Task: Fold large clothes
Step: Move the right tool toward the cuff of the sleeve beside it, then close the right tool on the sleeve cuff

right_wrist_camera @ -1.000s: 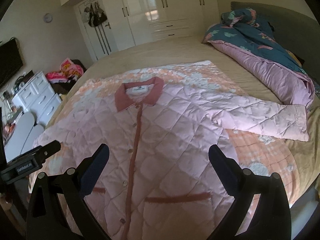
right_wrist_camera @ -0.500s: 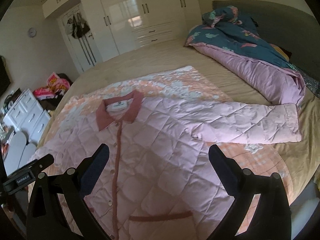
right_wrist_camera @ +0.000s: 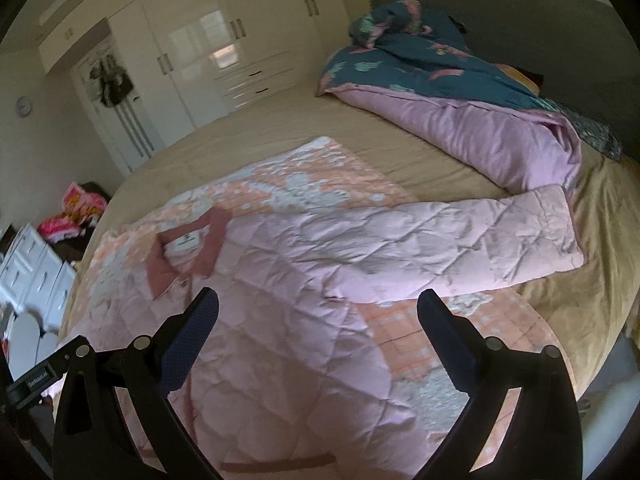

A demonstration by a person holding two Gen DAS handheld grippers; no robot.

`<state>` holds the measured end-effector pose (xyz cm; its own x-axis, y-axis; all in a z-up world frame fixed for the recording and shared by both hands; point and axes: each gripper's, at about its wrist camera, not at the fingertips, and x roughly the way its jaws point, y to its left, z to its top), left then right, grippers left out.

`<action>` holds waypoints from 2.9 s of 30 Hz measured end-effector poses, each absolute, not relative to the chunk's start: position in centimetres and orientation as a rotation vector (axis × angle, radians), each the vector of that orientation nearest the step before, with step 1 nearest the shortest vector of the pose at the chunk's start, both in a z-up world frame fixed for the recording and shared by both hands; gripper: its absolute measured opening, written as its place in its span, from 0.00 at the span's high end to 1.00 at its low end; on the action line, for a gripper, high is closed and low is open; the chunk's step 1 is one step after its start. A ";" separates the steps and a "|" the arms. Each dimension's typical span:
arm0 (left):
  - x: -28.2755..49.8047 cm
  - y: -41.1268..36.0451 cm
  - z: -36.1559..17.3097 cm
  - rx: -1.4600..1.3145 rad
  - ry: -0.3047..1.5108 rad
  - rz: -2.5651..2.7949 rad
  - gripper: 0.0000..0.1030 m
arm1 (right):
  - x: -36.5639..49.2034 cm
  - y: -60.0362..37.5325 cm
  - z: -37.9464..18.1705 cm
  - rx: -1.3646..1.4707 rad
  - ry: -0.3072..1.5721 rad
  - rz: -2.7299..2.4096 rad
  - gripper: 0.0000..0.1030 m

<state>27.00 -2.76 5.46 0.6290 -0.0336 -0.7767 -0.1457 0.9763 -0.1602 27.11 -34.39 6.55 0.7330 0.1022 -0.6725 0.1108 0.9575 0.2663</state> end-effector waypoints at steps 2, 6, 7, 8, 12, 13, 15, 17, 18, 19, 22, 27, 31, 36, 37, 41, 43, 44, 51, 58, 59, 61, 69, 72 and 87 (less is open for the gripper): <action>27.8 -3.6 5.1 -0.205 0.893 0.054 0.08 | 27.5 -35.8 6.1 0.318 0.755 -0.031 0.04; 29.3 -4.7 4.2 -0.213 0.908 0.053 0.08 | 28.0 -38.5 5.2 0.353 0.755 -0.083 0.04; 29.7 -5.0 3.9 -0.217 0.917 0.053 0.08 | 28.3 -39.6 4.7 0.370 0.763 -0.104 0.04; 30.1 -5.4 3.5 -0.216 0.926 0.050 0.08 | 28.5 -40.2 4.4 0.382 0.767 -0.114 0.04; 31.2 -6.4 2.5 -0.201 0.936 0.048 0.08 | 29.2 -43.3 2.8 0.428 0.779 -0.174 0.04; 31.5 -6.7 2.2 -0.201 0.940 0.045 0.08 | 29.4 -44.0 2.5 0.435 0.784 -0.190 0.04; 32.0 -7.2 1.6 -0.201 0.945 0.040 0.08 | 29.7 -45.4 1.6 0.447 0.791 -0.224 0.04; 32.7 -7.8 0.9 -0.194 0.958 0.037 0.08 | 29.9 -46.4 1.1 0.454 0.795 -0.249 0.04; 32.9 -8.0 0.6 -0.193 0.963 0.037 0.08 | 30.0 -46.9 0.7 0.458 0.798 -0.258 0.04; 33.2 -8.2 0.2 -0.192 0.973 0.038 0.08 | 30.1 -47.5 0.3 0.462 0.802 -0.272 0.04; 34.0 -8.9 -0.7 -0.189 0.991 0.032 0.08 | 30.3 -49.0 -0.7 0.481 0.810 -0.301 0.04; 35.2 -10.1 -1.8 -0.163 1.012 0.035 0.08 | 30.9 -51.0 -2.4 0.506 0.829 -0.333 0.04; 36.2 -11.0 -2.5 -0.150 1.023 0.025 0.08 | 31.2 -52.7 -3.7 0.528 0.837 -0.363 0.04; 37.2 -12.4 -3.2 -0.127 1.037 0.006 0.08 | 31.4 -54.9 -5.5 0.577 0.854 -0.402 0.04; 37.3 -12.7 -3.3 -0.120 1.039 0.000 0.08 | 31.4 -55.2 -5.8 0.583 0.855 -0.411 0.04; 37.9 -14.0 -3.9 -0.098 1.052 -0.025 0.08 | 31.5 -57.2 -7.3 0.630 0.865 -0.458 0.04; 38.2 -14.4 -4.2 -0.094 1.057 -0.034 0.08 | 31.6 -58.2 -8.1 0.663 0.865 -0.465 0.04; 38.3 -14.6 -4.3 -0.091 1.060 -0.035 0.08 | 31.7 -58.5 -8.4 0.670 0.865 -0.468 0.04; 39.2 -15.6 -5.1 -0.073 1.083 -0.056 0.08 | 33.0 -60.7 -11.1 0.737 0.885 -0.486 0.04; 39.9 -15.1 -5.4 -0.069 1.095 -0.044 0.08 | 34.4 -63.0 -13.3 0.811 0.840 -0.504 0.09; 39.9 -14.9 -5.4 -0.068 1.094 -0.038 0.08 | 34.5 -63.4 -13.4 0.821 0.831 -0.512 0.14; 39.8 -14.5 -5.4 -0.066 1.094 -0.034 0.08 | 34.7 -63.9 -13.6 0.840 0.817 -0.524 0.22; 39.0 -12.3 -3.8 -0.085 1.058 -0.005 0.08 | 33.9 -63.6 -11.2 0.840 0.723 -0.443 0.76; 38.6 -11.6 -3.0 -0.087 1.050 -0.007 0.08 | 33.7 -62.4 -8.6 0.785 0.668 -0.396 0.79; 35.9 -7.4 2.9 -0.050 0.933 0.001 0.08 | 33.7 -55.6 3.0 0.599 0.521 -0.211 0.82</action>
